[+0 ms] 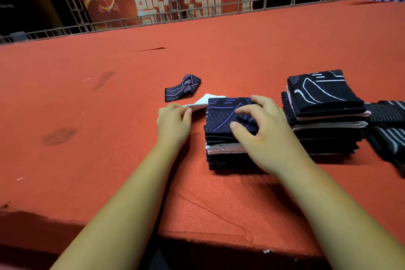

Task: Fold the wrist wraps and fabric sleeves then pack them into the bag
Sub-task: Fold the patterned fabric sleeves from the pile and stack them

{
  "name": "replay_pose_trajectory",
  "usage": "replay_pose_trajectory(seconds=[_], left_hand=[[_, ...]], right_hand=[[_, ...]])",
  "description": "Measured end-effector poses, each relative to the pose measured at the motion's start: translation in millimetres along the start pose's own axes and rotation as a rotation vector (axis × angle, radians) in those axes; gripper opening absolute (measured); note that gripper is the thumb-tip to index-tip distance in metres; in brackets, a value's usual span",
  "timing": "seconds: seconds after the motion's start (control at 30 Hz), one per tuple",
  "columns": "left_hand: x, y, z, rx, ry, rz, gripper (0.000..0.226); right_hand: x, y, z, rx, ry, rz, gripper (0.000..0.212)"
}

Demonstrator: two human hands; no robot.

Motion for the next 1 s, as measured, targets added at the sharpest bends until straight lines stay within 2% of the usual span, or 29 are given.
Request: replay_pose_trajectory(seconds=[0.1,0.23,0.37,0.47,0.6,0.67,0.73,0.83,0.9,1.0], left_hand=[[15.9,-35.7,22.7,0.158,0.009,0.181,0.028],[46.8,-102.0,74.6,0.273,0.072,0.274,0.05],[65.5,-162.5,122.2,0.368,0.111,0.231,0.052],[73.0,-190.3,143.3,0.563,0.105,0.1,0.04],[76.8,-200.7,148.8,0.784,0.067,0.013,0.033],[74.9,-195.3,143.2,0.893,0.013,-0.026,0.032],[72.6,-183.9,134.6,0.983,-0.056,-0.072,0.032],[72.0,-163.3,125.1,1.061,-0.152,-0.074,0.031],[73.7,-149.1,120.3,1.018,-0.191,-0.004,0.027],[79.1,-129.8,119.6,1.033,-0.288,0.037,0.02]], right_hand=[[3.3,-2.1,-5.9,0.009,-0.021,-0.021,0.037],[11.1,-6.6,-18.4,-0.039,-0.061,-0.033,0.04],[19.7,-8.8,-29.5,-0.193,-0.154,-0.096,0.058],[26.5,-14.7,-37.6,-0.326,-0.182,-0.214,0.07],[31.3,-18.0,-41.3,-0.606,-0.185,-0.495,0.063],[31.9,-19.4,-43.1,-0.735,-0.155,-0.55,0.056],[31.5,-20.8,-44.4,-0.812,-0.133,-0.557,0.051],[28.7,-24.2,-43.4,-0.893,-0.106,-0.506,0.054],[25.5,-25.1,-42.4,-0.914,-0.104,-0.433,0.054],[20.0,-25.6,-39.2,-0.876,-0.125,-0.27,0.042]])
Point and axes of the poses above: each hand's wrist, its own x-axis away from the middle knuckle, its own y-axis out of the palm, z = x × y, the point moved 2 cm from there along -x, towards the middle knuckle, and after that the axes turned 8 degrees about y, right-handed, at the moved point
